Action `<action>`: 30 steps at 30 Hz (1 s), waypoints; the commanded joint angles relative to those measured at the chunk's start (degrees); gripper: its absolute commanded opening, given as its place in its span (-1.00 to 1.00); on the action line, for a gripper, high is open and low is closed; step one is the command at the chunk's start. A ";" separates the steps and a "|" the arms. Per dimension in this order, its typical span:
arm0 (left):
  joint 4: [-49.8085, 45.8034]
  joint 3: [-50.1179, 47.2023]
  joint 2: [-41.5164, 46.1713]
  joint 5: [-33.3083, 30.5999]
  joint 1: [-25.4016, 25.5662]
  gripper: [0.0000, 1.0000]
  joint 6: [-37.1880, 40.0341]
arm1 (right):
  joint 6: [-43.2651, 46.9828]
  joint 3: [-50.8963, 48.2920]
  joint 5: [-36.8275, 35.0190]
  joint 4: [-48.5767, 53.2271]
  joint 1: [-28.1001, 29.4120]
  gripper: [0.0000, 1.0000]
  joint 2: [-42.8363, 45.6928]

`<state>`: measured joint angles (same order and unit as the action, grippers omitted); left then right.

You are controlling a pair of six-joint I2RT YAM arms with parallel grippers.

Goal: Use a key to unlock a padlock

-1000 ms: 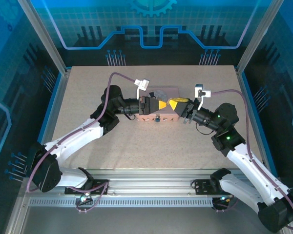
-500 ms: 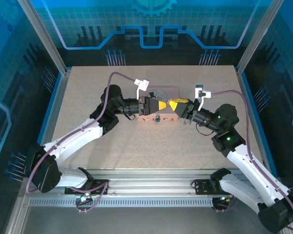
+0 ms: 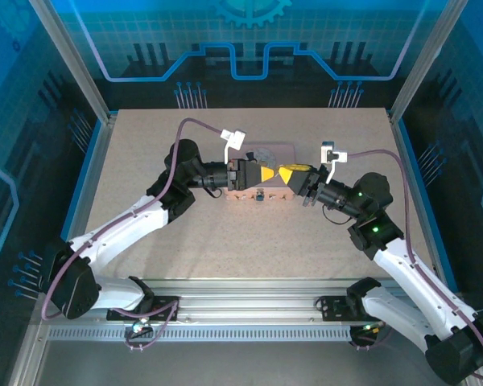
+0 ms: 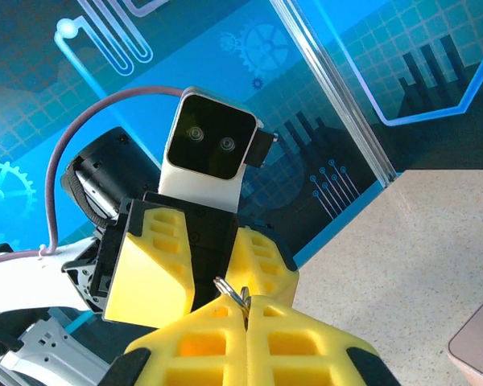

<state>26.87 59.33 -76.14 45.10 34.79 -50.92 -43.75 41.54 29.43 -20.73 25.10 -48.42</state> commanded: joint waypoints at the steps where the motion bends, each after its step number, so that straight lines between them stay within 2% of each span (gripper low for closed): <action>1: 2.54 1.93 1.90 1.75 0.55 -0.36 0.60 | -0.83 -0.75 0.71 -1.09 0.47 -1.00 0.27; 4: 2.61 1.93 1.96 1.84 0.57 -0.35 0.68 | -1.56 -0.91 1.11 -1.88 0.47 -1.00 -0.18; 8: 1.59 1.93 2.05 1.28 0.55 -0.15 1.41 | -3.23 -1.53 1.18 -3.89 0.37 -1.00 -0.44; 12: 1.42 1.93 2.05 1.19 0.51 -0.15 1.61 | -3.92 -1.60 0.93 -4.32 0.32 -1.00 -0.62; 15: 2.13 1.68 2.07 1.24 0.58 -0.29 1.25 | -3.87 -1.62 0.54 -4.06 0.39 -1.00 -0.70; 21: 1.79 1.66 2.48 1.39 0.57 -0.73 1.51 | -3.99 -1.62 0.54 -3.57 0.34 -1.00 -0.97; 25: -0.12 2.20 2.75 1.06 0.53 -0.94 2.68 | -3.38 -2.15 0.30 -2.14 0.25 -1.00 -0.65; 28: -3.57 2.69 3.14 -0.18 0.53 -1.00 4.61 | -2.78 -2.98 -0.34 -0.10 -0.19 -0.97 0.12; 30: -8.02 3.56 3.28 -1.33 0.55 -1.00 6.87 | -1.51 -3.05 -0.81 3.05 -0.57 -0.84 0.72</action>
<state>22.44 59.81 -75.29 44.42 34.79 -47.94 -47.35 39.70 30.22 -23.42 25.06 -48.34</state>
